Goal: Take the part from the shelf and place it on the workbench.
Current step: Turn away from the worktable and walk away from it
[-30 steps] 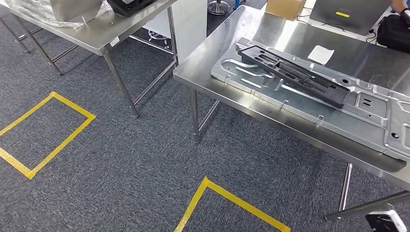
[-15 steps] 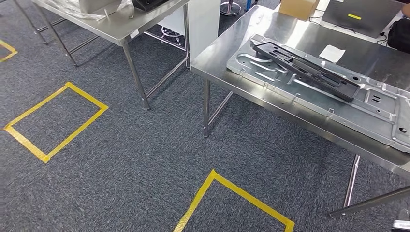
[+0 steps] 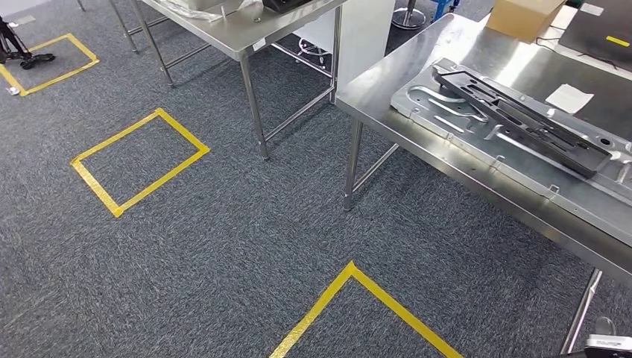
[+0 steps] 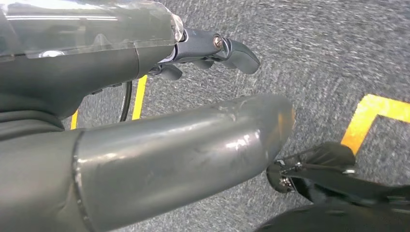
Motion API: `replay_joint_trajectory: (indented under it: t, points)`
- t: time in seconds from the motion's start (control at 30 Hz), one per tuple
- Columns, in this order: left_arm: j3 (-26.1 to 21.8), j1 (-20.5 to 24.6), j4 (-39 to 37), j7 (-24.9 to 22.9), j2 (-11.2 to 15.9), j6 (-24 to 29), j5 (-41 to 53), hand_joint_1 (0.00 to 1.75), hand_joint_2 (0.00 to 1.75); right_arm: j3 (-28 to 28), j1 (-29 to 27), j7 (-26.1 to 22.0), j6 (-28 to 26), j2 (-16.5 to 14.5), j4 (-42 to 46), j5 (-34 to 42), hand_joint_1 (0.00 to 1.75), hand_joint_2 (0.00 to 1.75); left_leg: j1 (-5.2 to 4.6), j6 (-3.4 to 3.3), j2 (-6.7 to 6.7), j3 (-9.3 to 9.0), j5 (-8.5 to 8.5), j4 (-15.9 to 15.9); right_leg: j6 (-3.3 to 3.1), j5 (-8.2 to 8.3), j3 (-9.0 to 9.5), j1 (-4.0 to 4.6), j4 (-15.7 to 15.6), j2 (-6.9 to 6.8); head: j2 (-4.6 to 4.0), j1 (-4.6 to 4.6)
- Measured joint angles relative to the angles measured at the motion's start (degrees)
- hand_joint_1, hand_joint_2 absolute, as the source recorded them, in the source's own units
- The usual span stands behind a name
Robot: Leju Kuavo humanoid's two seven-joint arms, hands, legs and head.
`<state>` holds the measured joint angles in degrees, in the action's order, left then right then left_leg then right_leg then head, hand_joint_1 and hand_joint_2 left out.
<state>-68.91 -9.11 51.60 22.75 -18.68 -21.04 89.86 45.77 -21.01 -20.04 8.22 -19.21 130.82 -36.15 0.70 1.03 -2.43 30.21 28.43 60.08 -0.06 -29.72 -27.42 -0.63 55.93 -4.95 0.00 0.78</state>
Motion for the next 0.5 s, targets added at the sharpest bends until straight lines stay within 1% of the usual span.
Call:
replay_joint_trajectory:
  t: [0.03, 0.07, 0.1, 0.13, 0.17, 0.2, 0.23, 0.27, 0.3, 0.33, 0.37, 0.4, 0.43, 0.47, 0.5]
  points:
    - [0.0, 0.0, 0.2, 0.0, -0.1, -0.1, 0.0, 0.00, 0.00, -0.2, -0.1, 0.0, 0.0, 0.0, 0.1, -0.1, 0.00, 0.00, -0.16, -0.37, -0.66, -0.87, -0.15, -1.8, 0.33, -0.15, 0.02, 0.13, 0.2, -0.46, 0.00, 0.03]
    - [0.0, 0.0, 0.4, -0.1, -0.1, -0.3, 0.0, 0.00, 0.00, -0.5, -0.2, -0.1, -0.1, 0.0, 0.1, -0.2, 0.00, 0.00, -0.35, -0.82, -0.77, -0.90, 0.07, -2.3, 0.64, -0.22, 0.04, 0.24, 0.4, -0.90, 0.00, 0.10]
    - [-0.1, -0.1, 0.6, -0.2, -0.2, -0.4, 0.0, 0.00, 0.00, -0.8, -0.2, -0.1, -0.2, 0.0, 0.2, -0.4, 0.00, 0.00, -0.40, -1.27, -0.35, -0.54, -0.04, -2.4, 0.95, -0.25, 0.12, 0.31, 0.4, -1.36, 0.00, 0.22]
    - [-0.1, -0.3, 0.8, -0.3, -0.3, -0.6, 0.0, 0.00, 0.00, -1.1, -0.2, -0.1, -0.4, 0.0, 0.2, -0.6, 0.00, 0.00, -0.30, -1.68, 0.11, -0.44, -0.01, -2.7, 1.30, -0.43, 0.15, 0.24, 0.6, -1.44, 0.00, 0.28]
    - [-0.2, -0.4, 1.0, -0.4, -0.4, -0.7, 0.0, 0.00, 0.00, -1.5, -0.3, -0.1, -0.6, -0.1, 0.3, -1.0, 0.00, 0.00, -0.22, -2.12, 0.60, -0.33, -0.20, -2.8, 1.64, -1.06, -0.08, 0.12, 1.2, -0.72, 0.00, 0.40]
    - [-0.2, -0.4, 1.3, -0.4, -0.5, -0.7, 0.0, 0.00, 0.00, -1.9, -0.4, -0.1, -0.8, -0.1, 0.3, -1.3, 0.00, 0.00, -0.14, -2.55, 1.04, -0.22, -0.46, -3.0, 1.91, -2.33, -0.76, 0.00, 2.8, 0.51, 0.00, 0.51]
    - [-0.2, -0.5, 1.5, -0.4, -0.5, -0.7, 0.0, 0.00, 0.00, -2.1, -0.6, -0.1, -1.0, -0.1, 0.3, -1.6, 0.00, 0.00, -0.10, -2.94, 1.48, -0.07, -0.73, -3.1, 2.10, -4.21, -2.05, -0.13, 5.7, 2.11, 0.00, 0.62]
    - [-0.2, -0.4, 1.6, -0.5, -0.6, -0.7, 0.0, 0.00, 0.00, -2.3, -0.7, -0.1, -1.1, -0.1, 0.3, -1.8, 0.00, 0.00, -0.17, -3.20, 2.00, 0.19, -0.92, -3.1, 2.18, -6.38, -3.86, -0.15, 9.5, 3.49, 0.00, 0.71]
    - [-0.2, -0.4, 1.7, -0.5, -0.6, -0.6, 0.1, 0.00, 0.00, -2.4, -0.9, 0.0, -1.1, -0.1, 0.3, -2.0, 0.00, 0.00, -0.26, -3.37, 2.57, 0.42, -1.07, -3.1, 2.21, -8.14, -5.76, -0.16, 13.4, 4.22, 0.00, 0.75]
    - [-0.2, -0.4, 1.8, -0.5, -0.6, -0.6, 0.1, 0.00, 0.00, -2.6, -1.0, 0.0, -1.1, -0.1, 0.3, -2.0, 0.00, 0.00, -0.37, -3.45, 3.22, 0.59, -1.17, -3.0, 2.20, -8.95, -7.21, -0.15, 16.3, 4.54, 0.00, 0.75]
    - [-0.3, -0.4, 1.8, -0.5, -0.6, -0.5, 0.1, 0.00, 0.00, -2.8, -1.0, 0.0, -1.1, -0.1, 0.3, -2.0, 0.00, 0.00, -0.46, -3.48, 3.91, 0.66, -1.22, -3.0, 2.13, -8.53, -7.79, -0.14, 17.3, 4.67, 0.00, 0.75]
    - [-0.3, -0.4, 1.8, -0.5, -0.6, -0.5, 0.1, 0.00, 0.00, -3.0, -1.0, 0.0, -1.1, -0.1, 0.3, -2.0, 0.00, 0.00, -0.54, -3.48, 4.60, 0.65, -1.24, -2.9, 1.99, -6.95, -7.35, -0.14, 16.1, 4.85, 0.00, 0.75]
    - [-0.3, -0.4, 1.8, -0.5, -0.6, -0.4, 0.1, 0.00, 0.00, -3.3, -1.1, 0.0, -0.9, -0.1, 0.3, -2.0, 0.00, 0.00, -0.61, -3.46, 5.31, 0.58, -1.24, -2.8, 1.77, -4.58, -6.03, -0.13, 13.0, 5.32, 0.00, 0.75]
    - [-0.3, -0.4, 1.8, -0.5, -0.6, -0.3, 0.1, 0.00, 0.00, -3.6, -1.1, 0.0, -0.7, -0.1, 0.3, -2.0, 0.00, 0.00, -0.63, -3.41, 6.00, 0.63, -1.24, -2.7, 1.45, -2.30, -4.40, -0.11, 9.1, 6.49, 0.00, 0.77]
    - [-0.2, -0.4, 1.8, -0.5, -0.7, -0.2, 0.1, 0.00, 0.00, -3.9, -1.2, 0.0, -0.4, -0.1, 0.3, -1.9, 0.00, 0.00, -0.73, -3.25, 6.67, 0.71, -1.22, -2.5, 1.11, -0.72, -2.93, -0.12, 5.6, 7.75, 0.00, 0.74]
